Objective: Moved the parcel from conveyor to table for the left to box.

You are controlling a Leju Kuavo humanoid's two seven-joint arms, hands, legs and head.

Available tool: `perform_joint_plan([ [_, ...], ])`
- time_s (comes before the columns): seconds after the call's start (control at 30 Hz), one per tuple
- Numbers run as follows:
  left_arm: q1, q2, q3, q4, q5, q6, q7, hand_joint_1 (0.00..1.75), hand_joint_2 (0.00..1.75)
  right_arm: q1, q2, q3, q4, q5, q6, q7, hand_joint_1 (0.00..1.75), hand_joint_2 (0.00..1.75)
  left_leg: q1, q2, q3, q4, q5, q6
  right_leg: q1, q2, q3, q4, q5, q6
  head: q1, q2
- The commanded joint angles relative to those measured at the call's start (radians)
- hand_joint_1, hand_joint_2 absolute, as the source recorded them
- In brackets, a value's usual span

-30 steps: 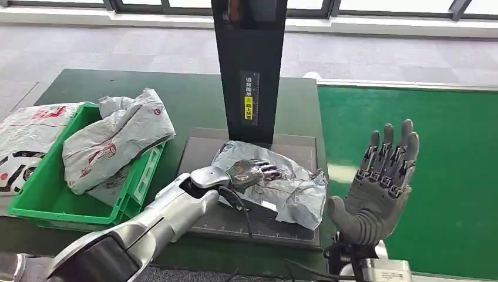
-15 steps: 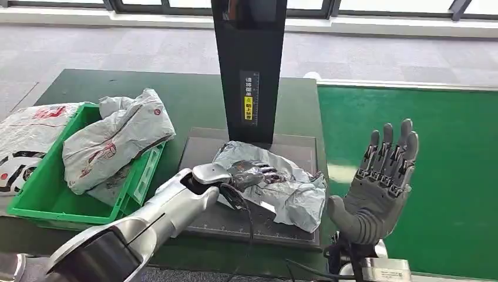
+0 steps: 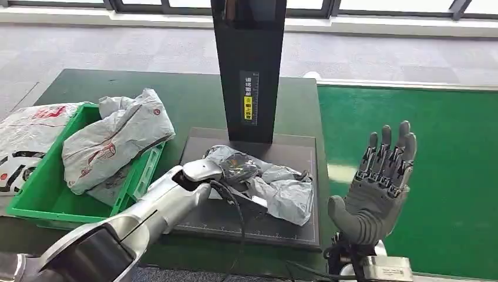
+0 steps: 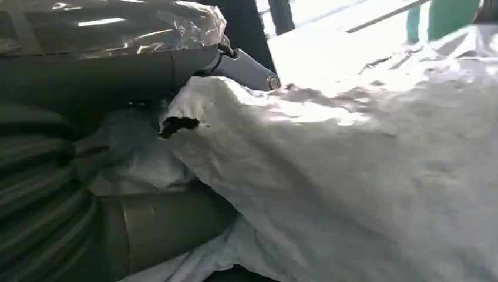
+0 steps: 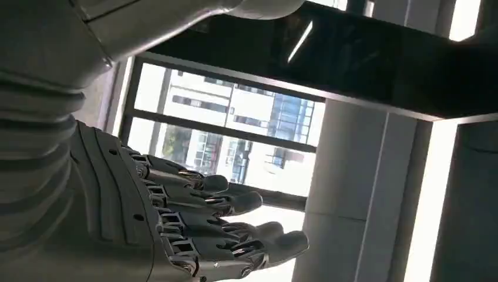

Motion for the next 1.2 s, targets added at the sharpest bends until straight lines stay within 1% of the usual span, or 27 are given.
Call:
perform_joint_plan([
  [0.03, 0.011, 0.041, 0.012, 0.003, 0.008, 0.063, 0.007, 1.75, 1.75, -0.017, -0.035, 0.028, 0.025, -0.010, 0.000, 0.000, 0.00, 1.75, 0.001, 0.002, 0.000, -0.002, 0.001, 0.001, 0.002, 0.001, 0.000, -0.003, 0.002, -0.002, 0.000, 0.000],
  [0.07, 0.013, 0.041, 0.019, -0.006, 0.014, 0.086, 0.006, 1.75, 1.75, -0.013, -0.033, 0.026, 0.020, -0.006, 0.000, 0.000, 0.00, 1.75, 0.001, 0.001, 0.000, -0.003, 0.001, 0.001, 0.002, 0.000, 0.001, -0.004, 0.002, -0.002, 0.000, 0.000],
  [0.17, 0.012, 0.041, 0.024, -0.011, 0.019, 0.092, 0.006, 1.75, 1.75, -0.010, -0.033, 0.026, 0.017, -0.004, 0.000, 0.000, 0.00, 1.75, 0.001, 0.002, 0.000, -0.003, 0.001, 0.001, 0.001, 0.001, 0.000, -0.004, 0.002, -0.002, 0.000, 0.000],
  [0.2, 0.022, 0.043, 0.044, -0.031, 0.038, 0.135, -0.001, 1.75, 1.75, -0.007, -0.032, 0.025, 0.015, -0.003, 0.000, 0.000, 0.00, 1.75, 0.001, 0.003, 0.000, -0.003, 0.001, 0.001, 0.002, 0.001, 0.000, -0.005, 0.003, -0.003, 0.000, 0.000],
  [0.23, 0.044, 0.048, 0.074, -0.071, 0.059, 0.227, -0.010, 1.75, 1.75, -0.004, -0.033, 0.026, 0.013, -0.004, 0.000, 0.000, 0.00, 1.75, 0.001, 0.001, -0.001, -0.002, 0.001, 0.001, 0.001, -0.001, 0.000, -0.003, 0.002, -0.002, 0.000, 0.000],
  [0.33, 0.088, 0.059, 0.120, -0.143, 0.094, 0.341, -0.016, 1.75, 1.75, 0.008, -0.033, 0.022, 0.004, -0.004, 0.000, 0.000, 0.00, 1.75, 0.000, 0.001, 0.000, -0.003, 0.001, 0.001, 0.001, 0.000, 0.000, -0.003, 0.002, -0.003, 0.000, 0.000],
  [0.37, 0.088, 0.059, 0.120, -0.143, 0.094, 0.341, -0.016, 1.75, 1.75, 0.008, -0.033, 0.022, 0.004, -0.004, 0.000, 0.000, 0.00, 1.75, 0.000, 0.001, 0.000, -0.001, 0.000, 0.000, 0.000, 0.000, 0.000, -0.001, 0.000, -0.002, 0.000, 0.000],
  [0.43, 0.158, 0.080, 0.190, -0.276, 0.136, 0.488, 0.003, 1.75, 1.75, 0.030, -0.029, 0.021, -0.011, -0.004, 0.000, 0.000, 0.00, 1.75, 0.001, 0.001, 0.000, -0.002, 0.001, 0.001, 0.001, 0.000, 0.000, -0.003, 0.001, -0.003, 0.000, 0.000],
  [0.47, 0.176, 0.089, 0.207, -0.314, 0.147, 0.518, 0.003, 1.75, 1.75, 0.035, -0.028, 0.021, -0.015, -0.002, 0.000, 0.000, 0.00, 1.75, 0.001, 0.002, 0.000, -0.001, 0.000, 0.001, 0.001, 0.001, 0.000, -0.002, 0.001, -0.002, 0.000, 0.000],
  [0.53, 0.257, 0.124, 0.284, -0.480, 0.215, 0.620, -0.022, 1.75, 1.75, 0.046, -0.021, 0.021, -0.017, 0.002, 0.000, 0.000, 0.00, 1.75, 0.000, 0.004, 0.001, -0.004, 0.001, 0.001, 0.001, 0.002, 0.000, -0.004, 0.002, -0.003, 0.000, 0.000],
  [0.57, 0.282, 0.138, 0.294, -0.540, 0.225, 0.617, -0.021, 1.75, 1.75, 0.048, -0.021, 0.021, -0.019, 0.000, 0.000, 0.000, 0.00, 1.75, 0.000, 0.003, 0.000, -0.002, 0.000, 0.000, 0.000, 0.002, -0.001, -0.001, 0.001, -0.002, 0.000, 0.000],
  [0.63, 0.282, 0.138, 0.294, -0.540, 0.225, 0.617, -0.021, 1.75, 1.75, 0.048, -0.021, 0.021, -0.019, 0.000, 0.000, 0.000, 0.00, 1.75, 0.000, 0.005, 0.000, -0.003, 0.000, 0.001, 0.001, 0.004, -0.002, -0.003, 0.002, -0.003, 0.000, 0.000],
  [0.67, 0.282, 0.138, 0.294, -0.540, 0.225, 0.617, -0.021, 1.75, 1.75, 0.048, -0.021, 0.021, -0.019, 0.000, 0.000, 0.000, 0.00, 1.75, 0.001, 0.003, -0.001, -0.001, 0.000, 0.001, 0.001, 0.002, -0.002, -0.001, 0.001, -0.002, 0.000, 0.000],
  [0.7, 0.282, 0.138, 0.294, -0.540, 0.225, 0.617, -0.021, 1.75, 1.75, 0.048, -0.021, 0.021, -0.019, 0.000, 0.000, 0.000, 0.00, 1.75, 0.002, 0.005, 0.000, -0.004, 0.001, 0.001, 0.002, 0.003, -0.001, -0.004, 0.002, -0.004, 0.000, 0.000],
  [0.73, 0.329, 0.153, 0.336, -0.631, 0.257, 0.668, -0.028, 1.75, 1.75, 0.047, -0.018, 0.018, -0.020, -0.007, 0.000, 0.000, 0.00, 1.75, 0.001, 0.004, -0.001, -0.003, 0.001, 0.001, 0.002, 0.002, -0.002, -0.003, 0.001, -0.003, 0.000, 0.000],
  [0.8, 0.361, 0.173, 0.359, -0.705, 0.269, 0.690, -0.032, 1.75, 1.75, 0.049, -0.019, 0.016, -0.023, -0.011, 0.000, 0.000, 0.00, 1.75, 0.001, 0.004, -0.001, -0.004, 0.002, 0.001, 0.002, 0.002, -0.002, -0.004, 0.003, -0.003, 0.000, 0.000],
  [0.83, 0.402, 0.178, 0.395, -0.790, 0.290, 0.752, -0.044, 1.75, 1.75, 0.053, -0.016, 0.013, -0.023, -0.014, 0.000, 0.000, 0.00, 1.75, 0.001, 0.006, -0.001, -0.004, 0.001, 0.001, 0.002, 0.003, -0.002, -0.005, 0.003, -0.004, 0.000, 0.000],
  [0.87, 0.423, 0.186, 0.421, -0.828, 0.308, 0.762, -0.047, 1.75, 1.75, 0.054, -0.015, 0.012, -0.023, -0.015, 0.000, 0.000, 0.00, 1.75, 0.001, 0.007, -0.001, -0.004, 0.001, 0.001, 0.002, 0.005, -0.002, -0.004, 0.003, -0.004, 0.000, 0.000],
  [0.9, 0.463, 0.203, 0.498, -0.931, 0.327, 0.763, -0.051, 1.75, 1.75, 0.058, -0.011, 0.009, -0.024, -0.011, 0.000, 0.000, 0.00, 1.75, 0.001, 0.008, 0.000, -0.005, 0.001, 0.001, 0.002, 0.006, -0.003, -0.004, 0.003, -0.004, 0.000, 0.000],
  [0.97, 0.472, 0.220, 0.577, -0.976, 0.336, 0.763, -0.036, 1.75, 1.75, 0.063, -0.009, 0.006, -0.028, -0.009, 0.000, 0.000, 0.00, 1.75, 0.001, 0.009, 0.000, -0.005, 0.000, 0.001, 0.002, 0.007, -0.002, -0.005, 0.002, -0.004, 0.000, 0.000],
  [1.0, 0.459, 0.238, 0.606, -0.976, 0.353, 0.763, -0.027, 1.75, 1.75, 0.067, -0.009, 0.004, -0.031, -0.008, 0.000, 0.000, 0.00, 1.75, 0.001, 0.007, -0.004, -0.002, -0.001, 0.000, 0.001, 0.006, -0.003, -0.001, 0.001, -0.003, 0.000, 0.000],
  [1.03, 0.459, 0.238, 0.606, -0.976, 0.353, 0.763, -0.027, 1.75, 1.75, 0.067, -0.009, 0.004, -0.031, -0.008, 0.000, 0.000, 0.00, 1.75, 0.002, 0.009, -0.005, -0.002, -0.001, 0.000, 0.002, 0.008, -0.004, -0.002, 0.001, -0.004, 0.000, 0.000],
  [1.07, 0.459, 0.238, 0.606, -0.976, 0.353, 0.763, -0.027, 1.75, 1.75, 0.067, -0.009, 0.004, -0.031, -0.008, 0.000, 0.000, 0.00, 1.75, 0.001, 0.005, -0.005, 0.000, -0.001, 0.000, 0.002, 0.005, -0.005, 0.000, 0.001, -0.003, 0.000, 0.000],
  [1.13, 0.430, 0.259, 0.657, -0.954, 0.363, 0.763, -0.024, 1.75, 1.75, 0.072, -0.011, 0.006, -0.036, -0.010, 0.000, 0.000, 0.00, 1.75, 0.002, 0.005, -0.003, -0.002, 0.000, 0.000, 0.003, 0.003, -0.005, -0.002, 0.001, -0.004, 0.000, 0.000],
  [1.17, 0.423, 0.238, 0.698, -0.945, 0.347, 0.763, -0.023, 1.75, 1.75, 0.071, -0.013, 0.007, -0.034, -0.011, 0.000, 0.000, 0.00, 1.75, 0.003, 0.005, -0.003, -0.003, 0.000, 0.001, 0.003, 0.003, -0.004, -0.002, 0.001, -0.004, 0.000, 0.000],
  [1.2, 0.405, 0.256, 0.745, -0.919, 0.368, 0.763, -0.035, 1.75, 1.75, 0.071, -0.015, 0.007, -0.034, -0.015, 0.000, 0.000, 0.00, 1.75, 0.003, 0.005, -0.002, -0.004, 0.001, 0.000, 0.003, 0.003, -0.004, -0.003, 0.002, -0.004, 0.000, 0.000],
])
